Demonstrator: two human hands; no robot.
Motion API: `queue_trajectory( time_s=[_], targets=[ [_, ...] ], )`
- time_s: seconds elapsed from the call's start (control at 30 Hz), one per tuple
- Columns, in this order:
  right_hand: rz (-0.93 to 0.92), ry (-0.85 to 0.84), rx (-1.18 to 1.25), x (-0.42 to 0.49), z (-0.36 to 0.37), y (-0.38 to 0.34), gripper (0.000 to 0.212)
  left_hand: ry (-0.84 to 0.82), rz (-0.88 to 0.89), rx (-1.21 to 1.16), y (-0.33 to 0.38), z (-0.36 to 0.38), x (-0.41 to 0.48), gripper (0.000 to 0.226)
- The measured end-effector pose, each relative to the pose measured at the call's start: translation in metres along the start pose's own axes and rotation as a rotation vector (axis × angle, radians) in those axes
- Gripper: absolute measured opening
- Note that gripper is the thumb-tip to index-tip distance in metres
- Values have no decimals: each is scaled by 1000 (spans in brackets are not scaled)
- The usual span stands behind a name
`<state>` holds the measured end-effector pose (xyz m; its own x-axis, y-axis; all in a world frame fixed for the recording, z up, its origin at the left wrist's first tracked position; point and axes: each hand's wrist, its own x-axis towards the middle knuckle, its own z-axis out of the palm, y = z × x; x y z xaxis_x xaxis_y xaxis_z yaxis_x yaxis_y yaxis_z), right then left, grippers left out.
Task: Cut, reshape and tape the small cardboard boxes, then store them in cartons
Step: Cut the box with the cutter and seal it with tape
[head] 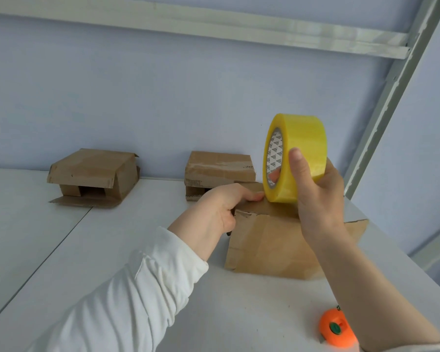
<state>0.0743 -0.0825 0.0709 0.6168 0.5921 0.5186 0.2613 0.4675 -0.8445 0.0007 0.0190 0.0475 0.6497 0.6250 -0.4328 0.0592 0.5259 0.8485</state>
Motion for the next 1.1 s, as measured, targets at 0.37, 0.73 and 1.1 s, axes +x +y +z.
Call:
queue_trajectory(
  time_s=[0.37,0.73,1.1],
  targets=[
    [19,132,39,-3,4,-8,29,87,49,120,2,3,-7,45],
    [256,179,34,33,18,-11,29,132,110,81,4,-5,2,39],
    [155,94,-103,-4,23,-12,29,269,179,129,12,-3,37,40]
  ],
)
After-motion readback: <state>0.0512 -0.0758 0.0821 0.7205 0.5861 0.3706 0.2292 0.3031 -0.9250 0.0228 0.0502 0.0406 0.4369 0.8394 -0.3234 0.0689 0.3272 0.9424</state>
